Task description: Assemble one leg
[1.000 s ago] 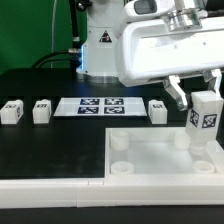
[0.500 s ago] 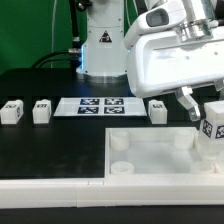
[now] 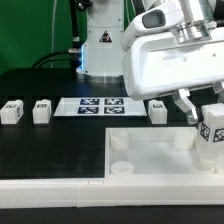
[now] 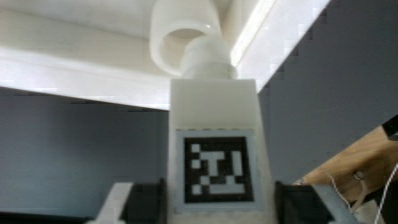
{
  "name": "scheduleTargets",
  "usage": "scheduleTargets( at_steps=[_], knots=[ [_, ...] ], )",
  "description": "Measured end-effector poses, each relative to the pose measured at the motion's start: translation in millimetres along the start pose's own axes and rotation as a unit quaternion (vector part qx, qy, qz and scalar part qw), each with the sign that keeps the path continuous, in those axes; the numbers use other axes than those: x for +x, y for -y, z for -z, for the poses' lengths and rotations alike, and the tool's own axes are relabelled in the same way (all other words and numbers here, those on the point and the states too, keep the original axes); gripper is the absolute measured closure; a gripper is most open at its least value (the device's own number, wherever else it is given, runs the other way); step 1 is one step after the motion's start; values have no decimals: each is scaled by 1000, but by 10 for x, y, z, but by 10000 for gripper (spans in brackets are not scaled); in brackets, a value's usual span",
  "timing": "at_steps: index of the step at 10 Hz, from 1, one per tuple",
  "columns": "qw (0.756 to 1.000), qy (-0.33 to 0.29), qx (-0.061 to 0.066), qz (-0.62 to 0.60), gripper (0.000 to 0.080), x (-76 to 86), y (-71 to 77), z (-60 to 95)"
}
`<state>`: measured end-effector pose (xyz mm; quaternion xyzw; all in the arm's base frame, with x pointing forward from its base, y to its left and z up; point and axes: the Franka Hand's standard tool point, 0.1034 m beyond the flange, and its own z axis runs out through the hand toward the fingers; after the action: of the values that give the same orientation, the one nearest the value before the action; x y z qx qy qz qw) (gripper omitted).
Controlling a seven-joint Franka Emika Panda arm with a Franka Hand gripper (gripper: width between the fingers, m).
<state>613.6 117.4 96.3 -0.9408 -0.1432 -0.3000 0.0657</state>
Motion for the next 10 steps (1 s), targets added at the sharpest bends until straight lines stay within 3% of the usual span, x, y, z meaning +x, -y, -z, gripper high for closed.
scheduleTargets(
  at_steps=[10],
  knots=[
    [1000, 0, -3, -6, 508, -33, -77, -17]
  ],
)
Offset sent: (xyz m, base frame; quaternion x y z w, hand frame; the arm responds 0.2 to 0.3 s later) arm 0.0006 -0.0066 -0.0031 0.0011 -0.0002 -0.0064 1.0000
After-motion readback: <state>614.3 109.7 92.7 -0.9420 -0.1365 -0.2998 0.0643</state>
